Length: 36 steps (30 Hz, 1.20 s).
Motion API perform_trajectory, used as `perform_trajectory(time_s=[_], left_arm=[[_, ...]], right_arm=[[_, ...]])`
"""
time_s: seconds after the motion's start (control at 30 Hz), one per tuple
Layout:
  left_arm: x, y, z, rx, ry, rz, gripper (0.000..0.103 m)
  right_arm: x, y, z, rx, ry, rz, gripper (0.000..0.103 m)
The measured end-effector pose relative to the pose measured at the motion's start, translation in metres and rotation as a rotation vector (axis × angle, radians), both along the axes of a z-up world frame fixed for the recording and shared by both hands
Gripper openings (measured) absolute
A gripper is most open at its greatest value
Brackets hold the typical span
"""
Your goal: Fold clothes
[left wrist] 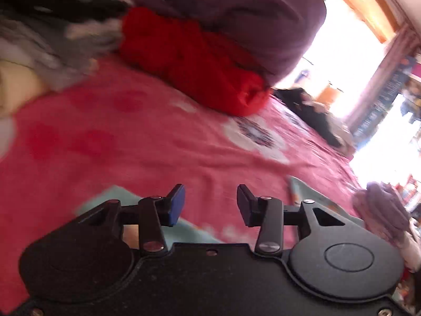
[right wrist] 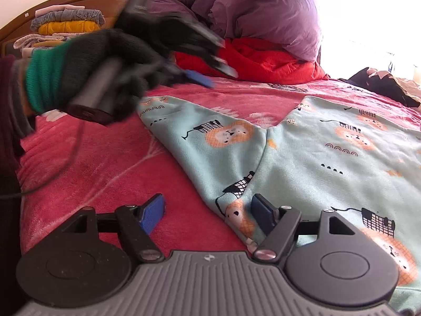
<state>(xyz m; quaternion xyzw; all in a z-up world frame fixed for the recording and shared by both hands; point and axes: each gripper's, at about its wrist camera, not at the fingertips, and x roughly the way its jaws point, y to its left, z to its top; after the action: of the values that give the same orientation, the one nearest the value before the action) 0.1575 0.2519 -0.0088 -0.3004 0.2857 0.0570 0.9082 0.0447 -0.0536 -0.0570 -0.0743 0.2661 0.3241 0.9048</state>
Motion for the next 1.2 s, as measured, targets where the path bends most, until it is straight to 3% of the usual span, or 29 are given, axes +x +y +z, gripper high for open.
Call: perform_trajectory(time_s=[0.03, 0.13, 0.23, 0.47, 0.5, 0.57, 0.6, 0.67, 0.73, 0.77, 0.9, 1.03, 1.2], left_arm=[[-0.010, 0.016, -0.002, -0.003, 0.025, 0.067, 0.042], [-0.039, 0.056, -0.022, -0.141, 0.065, 0.201, 0.044], [-0.045, 0.064, -0.038, -0.231, 0.068, 0.222, 0.045], [-0.035, 0.056, -0.050, -0.332, 0.011, 0.203, 0.044], [-0.035, 0.055, -0.051, -0.347, 0.005, 0.190, 0.042], [-0.031, 0.051, -0.057, -0.365, 0.025, 0.152, 0.018], [-0.031, 0.049, -0.057, -0.348, 0.039, 0.148, 0.009], [-0.038, 0.045, -0.049, -0.262, 0.030, 0.192, 0.006], [-0.058, 0.042, -0.026, -0.159, -0.092, 0.252, 0.004], [-0.060, 0.042, -0.025, -0.136, -0.096, 0.260, 0.004], [-0.054, 0.047, -0.044, -0.126, 0.020, 0.281, 0.004], [-0.049, 0.037, -0.040, -0.026, 0.042, 0.274, 0.004], [-0.056, 0.042, -0.036, -0.014, 0.027, 0.323, 0.006]], right_arm=[[0.000, 0.000, 0.000, 0.002, 0.001, 0.001, 0.074], [0.000, 0.000, 0.001, 0.002, 0.001, 0.001, 0.075], [0.001, 0.000, 0.001, 0.000, 0.002, 0.001, 0.075], [0.002, -0.002, 0.001, 0.021, 0.016, 0.000, 0.076], [0.002, -0.003, 0.001, 0.028, 0.019, 0.000, 0.077], [0.004, -0.005, 0.001, 0.041, 0.026, -0.001, 0.077], [0.004, -0.005, 0.000, 0.045, 0.028, -0.001, 0.078], [0.005, -0.005, 0.000, 0.044, 0.030, -0.003, 0.078], [0.005, -0.004, 0.000, 0.041, 0.031, -0.003, 0.079], [0.005, -0.004, 0.000, 0.041, 0.033, -0.004, 0.079], [0.006, -0.002, -0.001, 0.020, 0.037, -0.009, 0.081], [0.005, 0.000, -0.001, 0.006, 0.032, -0.013, 0.081], [-0.004, -0.004, 0.004, 0.011, -0.025, -0.055, 0.081]])
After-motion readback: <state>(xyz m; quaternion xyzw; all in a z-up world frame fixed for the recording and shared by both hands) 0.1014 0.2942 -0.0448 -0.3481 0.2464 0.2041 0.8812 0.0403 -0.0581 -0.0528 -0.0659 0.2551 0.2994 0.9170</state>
